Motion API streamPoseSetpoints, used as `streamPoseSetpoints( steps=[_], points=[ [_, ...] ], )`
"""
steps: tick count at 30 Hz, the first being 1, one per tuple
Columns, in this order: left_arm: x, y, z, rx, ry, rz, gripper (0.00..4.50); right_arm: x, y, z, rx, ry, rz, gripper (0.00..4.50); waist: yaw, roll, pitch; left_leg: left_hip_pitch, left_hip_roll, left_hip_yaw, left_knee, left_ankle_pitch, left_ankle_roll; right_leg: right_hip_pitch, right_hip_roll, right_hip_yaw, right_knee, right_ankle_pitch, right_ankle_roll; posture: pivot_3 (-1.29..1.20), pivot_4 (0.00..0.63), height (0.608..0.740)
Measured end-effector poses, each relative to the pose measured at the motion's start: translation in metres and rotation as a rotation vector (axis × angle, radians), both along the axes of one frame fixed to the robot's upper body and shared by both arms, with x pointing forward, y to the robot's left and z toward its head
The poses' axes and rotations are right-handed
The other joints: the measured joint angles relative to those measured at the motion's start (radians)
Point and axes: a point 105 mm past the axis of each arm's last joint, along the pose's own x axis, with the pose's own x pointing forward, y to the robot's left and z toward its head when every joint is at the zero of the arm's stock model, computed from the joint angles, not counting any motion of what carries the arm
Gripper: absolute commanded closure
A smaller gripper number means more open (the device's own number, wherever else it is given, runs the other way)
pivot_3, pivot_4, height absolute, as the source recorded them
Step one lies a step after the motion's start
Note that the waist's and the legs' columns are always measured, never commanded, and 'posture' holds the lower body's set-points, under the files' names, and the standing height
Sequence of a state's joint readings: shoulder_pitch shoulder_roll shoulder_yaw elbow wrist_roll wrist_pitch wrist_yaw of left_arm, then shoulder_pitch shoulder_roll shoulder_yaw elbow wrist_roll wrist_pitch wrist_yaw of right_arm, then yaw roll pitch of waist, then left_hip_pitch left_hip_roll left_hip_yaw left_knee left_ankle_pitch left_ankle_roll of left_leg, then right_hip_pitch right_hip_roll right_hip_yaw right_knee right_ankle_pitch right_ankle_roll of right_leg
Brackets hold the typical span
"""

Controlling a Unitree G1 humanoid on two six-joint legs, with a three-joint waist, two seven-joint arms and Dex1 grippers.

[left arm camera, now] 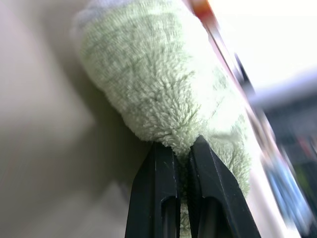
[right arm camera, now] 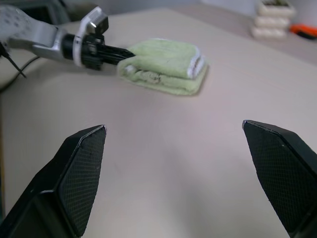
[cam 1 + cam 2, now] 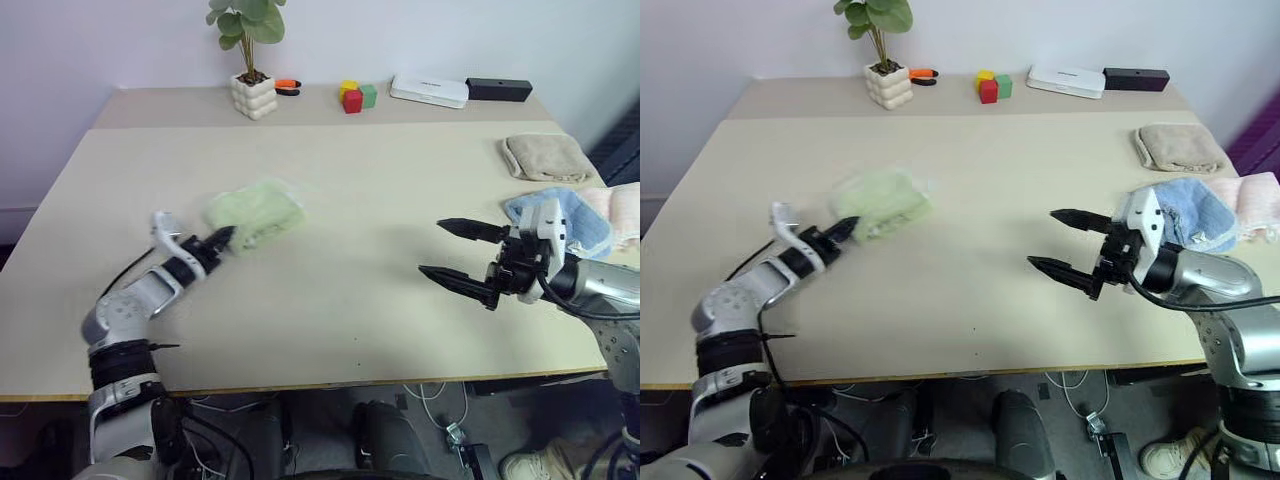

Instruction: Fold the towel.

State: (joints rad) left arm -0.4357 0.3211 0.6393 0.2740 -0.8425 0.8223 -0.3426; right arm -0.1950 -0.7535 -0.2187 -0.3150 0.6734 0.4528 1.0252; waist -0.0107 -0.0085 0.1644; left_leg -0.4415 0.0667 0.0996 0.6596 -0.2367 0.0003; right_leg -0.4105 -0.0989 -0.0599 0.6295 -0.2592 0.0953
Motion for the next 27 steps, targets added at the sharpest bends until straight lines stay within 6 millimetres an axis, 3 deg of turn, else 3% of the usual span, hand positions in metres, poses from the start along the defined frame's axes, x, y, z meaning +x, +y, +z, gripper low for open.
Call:
streamPoseSetpoints(
  steps=[4,7,10,17,25,26,27],
  points=[
    [-0.012,0.049,0.001,-0.025,-0.030,0.302,4.47,0.007,0.015,0.021,0.072,-0.067,0.063,0.00,0.009,-0.003,0.002,-0.001,-0.001,0.001,0.002,0.000,0.000,0.000,-0.004,0.000,-0.001,0.000,0.000,0.00,0.150,0.735],
    [-0.026,0.065,-0.003,-0.055,-0.042,0.429,4.47,0.010,0.023,0.015,0.085,-0.036,0.102,0.00,0.015,-0.005,0.002,-0.001,-0.001,0.002,0.002,-0.001,0.001,0.001,-0.005,0.000,-0.001,0.000,0.000,0.00,0.150,0.735],
    [-0.030,0.063,-0.004,-0.073,-0.043,0.460,4.47,0.013,0.027,0.005,0.086,0.006,0.117,0.00,0.022,-0.005,0.002,-0.001,-0.002,0.002,0.002,-0.001,0.001,0.001,-0.005,0.000,0.000,0.000,0.000,0.00,0.150,0.735],
    [-0.027,0.060,-0.002,-0.135,-0.052,0.497,4.47,0.017,0.028,0.010,0.079,-0.021,0.121,0.00,0.025,-0.005,0.002,-0.001,-0.003,0.003,0.003,-0.001,0.001,0.001,-0.004,-0.001,0.000,0.000,0.000,0.00,0.150,0.735],
    [-0.018,0.053,-0.005,-0.029,-0.011,0.452,4.47,0.015,0.021,0.002,0.071,0.008,0.088,0.00,0.026,-0.005,0.002,-0.001,-0.003,0.003,0.003,0.000,0.001,0.002,-0.004,-0.002,0.000,0.000,0.000,0.00,0.150,0.735],
    [-0.018,0.053,-0.005,-0.031,-0.011,0.451,3.78,0.015,0.020,0.000,0.071,0.012,0.084,0.00,0.025,-0.005,0.002,-0.001,-0.003,0.003,0.003,0.000,0.001,0.002,-0.004,-0.002,0.000,0.000,0.000,0.00,0.150,0.735],
    [-0.017,0.052,-0.006,-0.039,-0.010,0.445,3.38,0.015,0.020,0.000,0.071,0.012,0.082,0.00,0.024,-0.005,0.002,-0.001,-0.003,0.003,0.003,0.000,0.001,0.002,-0.004,-0.002,0.000,0.000,0.000,0.00,0.150,0.735]
  ],
)
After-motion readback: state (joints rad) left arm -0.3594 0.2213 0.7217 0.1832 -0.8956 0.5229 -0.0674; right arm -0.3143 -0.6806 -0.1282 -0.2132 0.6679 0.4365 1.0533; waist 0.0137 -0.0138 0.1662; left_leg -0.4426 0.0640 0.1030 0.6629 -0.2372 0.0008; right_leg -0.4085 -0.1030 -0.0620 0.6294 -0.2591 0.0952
